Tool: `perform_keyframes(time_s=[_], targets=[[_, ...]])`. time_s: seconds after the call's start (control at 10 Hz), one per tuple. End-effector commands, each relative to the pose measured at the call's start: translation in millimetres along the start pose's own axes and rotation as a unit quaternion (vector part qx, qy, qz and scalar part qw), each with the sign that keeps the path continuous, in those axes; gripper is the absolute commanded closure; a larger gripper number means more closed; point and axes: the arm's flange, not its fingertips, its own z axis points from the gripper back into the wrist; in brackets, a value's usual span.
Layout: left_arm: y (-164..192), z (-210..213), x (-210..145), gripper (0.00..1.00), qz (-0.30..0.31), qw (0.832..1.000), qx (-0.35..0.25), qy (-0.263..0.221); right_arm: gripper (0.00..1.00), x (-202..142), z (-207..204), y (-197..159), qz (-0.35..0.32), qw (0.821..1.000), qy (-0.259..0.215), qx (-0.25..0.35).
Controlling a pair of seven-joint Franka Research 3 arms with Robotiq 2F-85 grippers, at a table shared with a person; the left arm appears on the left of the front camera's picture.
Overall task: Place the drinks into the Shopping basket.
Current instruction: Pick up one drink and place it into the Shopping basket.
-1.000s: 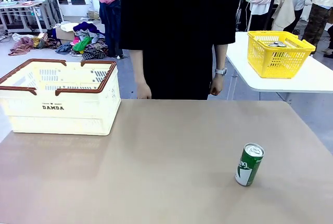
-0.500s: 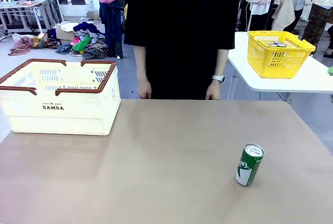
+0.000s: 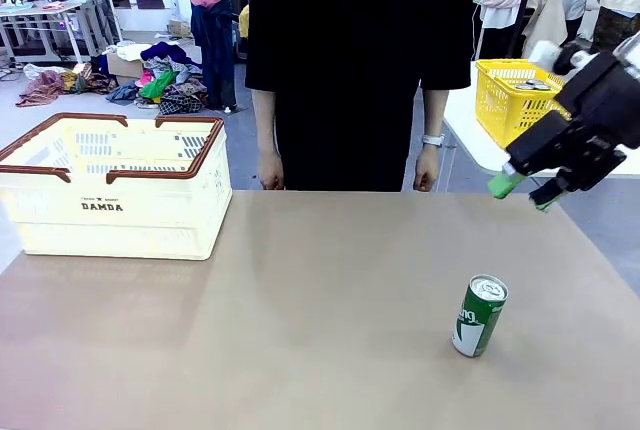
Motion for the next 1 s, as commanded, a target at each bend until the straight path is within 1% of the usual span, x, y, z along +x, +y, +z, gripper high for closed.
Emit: perform_keyframes(time_s=[0.0, 0.1, 0.2, 0.3, 0.4, 0.5, 0.7, 0.9], targets=[[-2.3, 3.4, 0.0, 0.00, 0.004, 1.000, 0.000, 0.006, 0.00, 6.2, 26.7, -29.8, -0.048, 0.997, -0.030, 0.056], [-2.3, 3.4, 0.0, 0.00, 0.004, 1.000, 0.000, 0.006, 0.00, 0.0, 0.0, 0.0, 0.000, 1.000, 0.000, 0.000], [-2.3, 3.4, 0.0, 0.00, 0.004, 1.000, 0.000, 0.006, 0.00, -4.5, -20.8, 6.3, 0.010, 0.997, 0.018, -0.077], [-2.3, 3.4, 0.0, 0.00, 0.004, 1.000, 0.000, 0.006, 0.00, -9.3, -43.9, 6.3, -0.017, 0.991, 0.026, -0.133], [-2.3, 3.4, 0.0, 0.00, 0.004, 1.000, 0.000, 0.006, 0.00, -14.2, -58.5, 4.8, -0.048, 0.983, 0.023, -0.177], [-2.3, 3.4, 0.0, 0.00, 0.004, 1.000, 0.000, 0.006, 0.00, -20.3, -72.3, -1.1, -0.086, 0.975, 0.026, -0.203], [-2.3, 3.4, 0.0, 0.00, 0.004, 1.000, 0.000, 0.006, 0.00, -29.4, -99.2, -15.9, -0.176, 0.955, 0.005, -0.239], [-2.3, 3.4, 0.0, 0.00, 0.004, 1.000, 0.000, 0.006, 0.00, -37.1, -113.2, -17.5, -0.202, 0.947, -0.014, -0.250]])
